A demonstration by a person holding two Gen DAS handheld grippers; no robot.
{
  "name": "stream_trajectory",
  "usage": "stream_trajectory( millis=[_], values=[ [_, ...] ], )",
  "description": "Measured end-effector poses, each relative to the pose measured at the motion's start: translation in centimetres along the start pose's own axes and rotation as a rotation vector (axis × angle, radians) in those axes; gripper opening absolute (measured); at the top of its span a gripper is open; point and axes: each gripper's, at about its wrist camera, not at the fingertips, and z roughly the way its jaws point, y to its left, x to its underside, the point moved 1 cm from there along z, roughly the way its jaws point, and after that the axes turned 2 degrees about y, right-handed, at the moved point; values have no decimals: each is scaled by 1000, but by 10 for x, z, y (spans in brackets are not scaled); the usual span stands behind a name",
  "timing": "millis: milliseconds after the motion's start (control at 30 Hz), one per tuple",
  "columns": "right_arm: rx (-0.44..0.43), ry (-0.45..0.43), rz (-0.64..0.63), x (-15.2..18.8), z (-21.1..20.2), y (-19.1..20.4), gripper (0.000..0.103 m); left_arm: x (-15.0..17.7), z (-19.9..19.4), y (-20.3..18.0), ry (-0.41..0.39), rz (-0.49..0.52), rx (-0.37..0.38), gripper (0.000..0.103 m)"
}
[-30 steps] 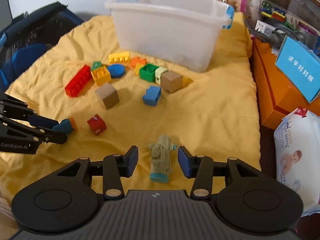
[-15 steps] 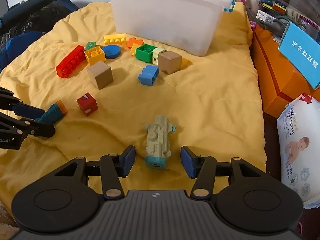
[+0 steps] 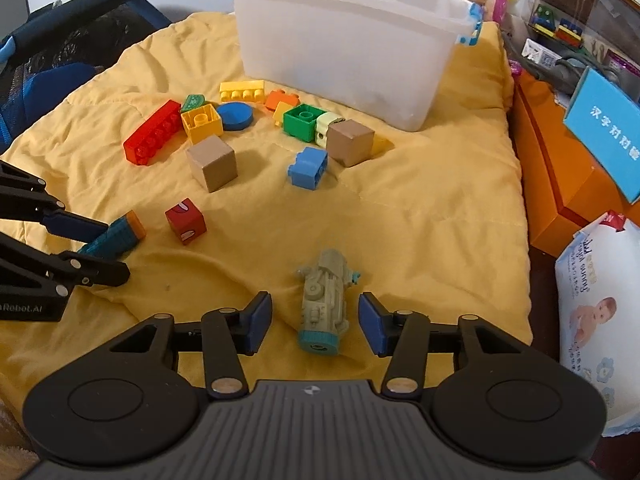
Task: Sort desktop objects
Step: 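Lift the teal figure with left tool while right tool lifts grey-green figure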
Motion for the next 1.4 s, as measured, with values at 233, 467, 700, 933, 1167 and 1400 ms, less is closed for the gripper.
stream_trajectory(
  millis=[233, 467, 700, 933, 1167, 1400],
  values=[
    [-21, 23, 52, 0, 4, -5, 42, 0, -1, 2, -5, -2, 24, 34],
    [-32, 15, 59, 1, 4, -4, 31, -1, -9, 0, -38, 15, 23, 31],
    [-34, 7, 35, -5, -2, 0, 31, -15, -27, 1, -83, 1, 41, 21],
    [-43, 39, 37, -2, 4, 0, 31, -11, -18, 9, -25, -22, 43, 20],
    [-36, 41, 22, 0, 4, 2, 32, -3, -27, 3, -2, 16, 70, 43],
    [-31, 40, 12, 0, 3, 2, 33, 11, -11, -2, 80, 37, 35, 45]
  ],
)
